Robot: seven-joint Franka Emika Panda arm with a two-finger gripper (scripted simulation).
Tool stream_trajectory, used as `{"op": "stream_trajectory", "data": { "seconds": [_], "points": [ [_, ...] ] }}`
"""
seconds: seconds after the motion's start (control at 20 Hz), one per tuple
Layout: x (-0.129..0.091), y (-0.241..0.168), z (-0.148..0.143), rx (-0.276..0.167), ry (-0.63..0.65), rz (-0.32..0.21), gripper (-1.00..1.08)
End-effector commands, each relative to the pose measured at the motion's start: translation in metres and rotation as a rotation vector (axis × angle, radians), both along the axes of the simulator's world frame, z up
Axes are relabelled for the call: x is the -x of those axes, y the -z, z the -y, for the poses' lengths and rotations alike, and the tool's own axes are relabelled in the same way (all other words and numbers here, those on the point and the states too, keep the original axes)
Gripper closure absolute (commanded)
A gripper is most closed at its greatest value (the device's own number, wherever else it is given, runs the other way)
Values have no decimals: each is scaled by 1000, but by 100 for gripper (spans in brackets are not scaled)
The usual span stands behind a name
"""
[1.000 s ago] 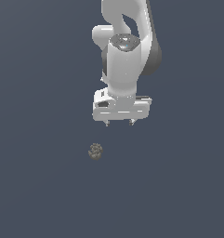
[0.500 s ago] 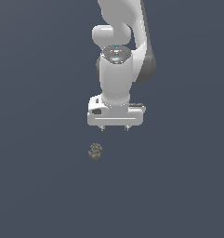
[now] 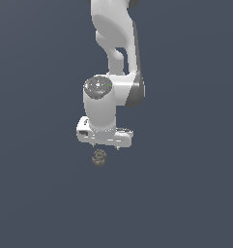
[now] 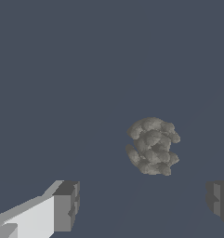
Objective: Pick up the object and move it to a goal position.
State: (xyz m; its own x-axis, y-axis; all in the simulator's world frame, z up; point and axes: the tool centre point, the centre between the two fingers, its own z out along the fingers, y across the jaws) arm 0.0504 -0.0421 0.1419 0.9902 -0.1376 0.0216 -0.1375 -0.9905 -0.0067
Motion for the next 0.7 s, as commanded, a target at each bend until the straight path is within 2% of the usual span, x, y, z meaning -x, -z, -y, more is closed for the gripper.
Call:
{"op": "stream_trajectory", "data": {
  "seconds": [0.0, 0.3, 0.65],
  "points": [
    [-4, 13, 13, 1, 32, -8, -92],
    [-8, 33, 31, 2, 77, -20, -92],
    [-8, 38, 34, 3, 83, -23, -92]
  ]
}}
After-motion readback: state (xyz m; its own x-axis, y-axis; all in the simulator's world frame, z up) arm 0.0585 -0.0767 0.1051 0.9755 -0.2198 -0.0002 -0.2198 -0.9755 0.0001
